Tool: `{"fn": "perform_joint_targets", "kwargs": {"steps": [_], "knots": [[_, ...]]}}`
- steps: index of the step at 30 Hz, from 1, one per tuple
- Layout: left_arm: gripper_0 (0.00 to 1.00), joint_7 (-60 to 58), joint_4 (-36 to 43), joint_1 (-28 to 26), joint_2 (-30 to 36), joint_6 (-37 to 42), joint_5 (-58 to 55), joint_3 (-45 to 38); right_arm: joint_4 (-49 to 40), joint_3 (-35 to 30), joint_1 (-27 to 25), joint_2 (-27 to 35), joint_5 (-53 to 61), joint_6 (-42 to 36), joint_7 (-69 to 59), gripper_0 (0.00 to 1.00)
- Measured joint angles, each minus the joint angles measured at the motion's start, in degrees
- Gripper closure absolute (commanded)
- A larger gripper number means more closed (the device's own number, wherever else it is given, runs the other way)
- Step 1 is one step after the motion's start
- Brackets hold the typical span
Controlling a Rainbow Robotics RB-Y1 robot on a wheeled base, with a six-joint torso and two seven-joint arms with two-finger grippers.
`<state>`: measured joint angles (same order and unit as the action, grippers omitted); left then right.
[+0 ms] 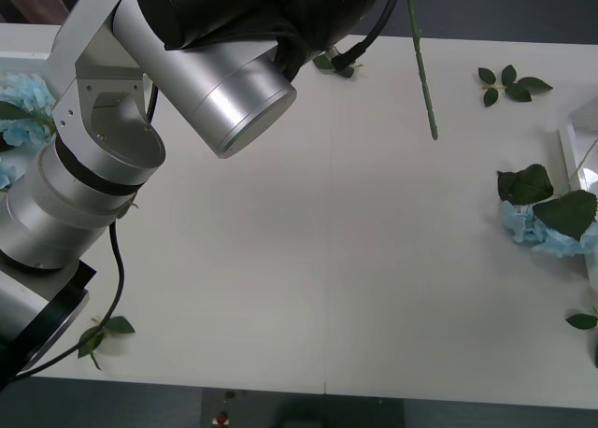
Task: Put the red flowers into the right box and the blue flowers into the left box
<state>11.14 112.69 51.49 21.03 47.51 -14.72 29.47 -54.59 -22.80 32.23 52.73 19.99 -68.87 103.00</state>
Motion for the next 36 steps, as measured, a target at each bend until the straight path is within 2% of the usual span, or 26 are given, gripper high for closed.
{"fn": "perform_joint_targets", "kwargs": {"steps": [1, 2, 3, 5, 14, 19, 26, 31, 36], "knots": [[1.0, 0.0, 0.0, 0.0, 0.0, 0.0, 0.01, 0.0, 0.0, -0.09, -0.28, 0.0, 0.1, 0.0, 0.0, 0.25], [1.0, 0.0, 0.0, 0.0, 0.0, 0.0, 0.01, 0.0, 0.0, -0.23, -0.41, 0.0, 0.1, -0.01, 0.0, 0.17], [1.0, 0.0, 0.0, 0.0, 0.0, 0.0, 0.01, 0.0, 0.0, -0.44, -0.43, 0.0, 0.1, -0.01, 0.0, 0.11], [1.0, 0.0, 0.0, 0.0, 0.0, 0.0, 0.01, 0.0, 0.0, -0.96, -0.42, 0.0, 0.1, -0.01, 0.0, 0.06], [1.0, -0.02, -0.03, 0.0, 0.0, -0.26, -0.02, 0.98, -0.12, -1.25, -0.42, 0.0, 4.55, -0.4, 0.01, 0.05], [1.0, -0.08, -1.76, 0.0, -0.48, -4.59, -0.01, 4.07, -4.69, -1.3, -0.41, 0.0, 8.2, -7.1, 1.16, 0.06], [1.0, -0.88, -7.17, 0.0, -4.52, -9.48, 3.35, 6.43, -13.59, -3.8, -0.41, 0.0, 15.16, -16.17, 8.26, 0.05], [1.0, -8.96, -10.0, 0.02, -8.56, -10.27, 10.42, 6.43, -16.5, -6.56, -0.41, 0.0, 24.4, -22.24, 18.11, 0.05], [1.0, -13.55, -11.88, 0.11, -11.27, -10.27, 13.94, 6.43, -16.74, -7.74, -0.4, 0.0, 36.32, -26.41, 20.12, 0.06]]}}
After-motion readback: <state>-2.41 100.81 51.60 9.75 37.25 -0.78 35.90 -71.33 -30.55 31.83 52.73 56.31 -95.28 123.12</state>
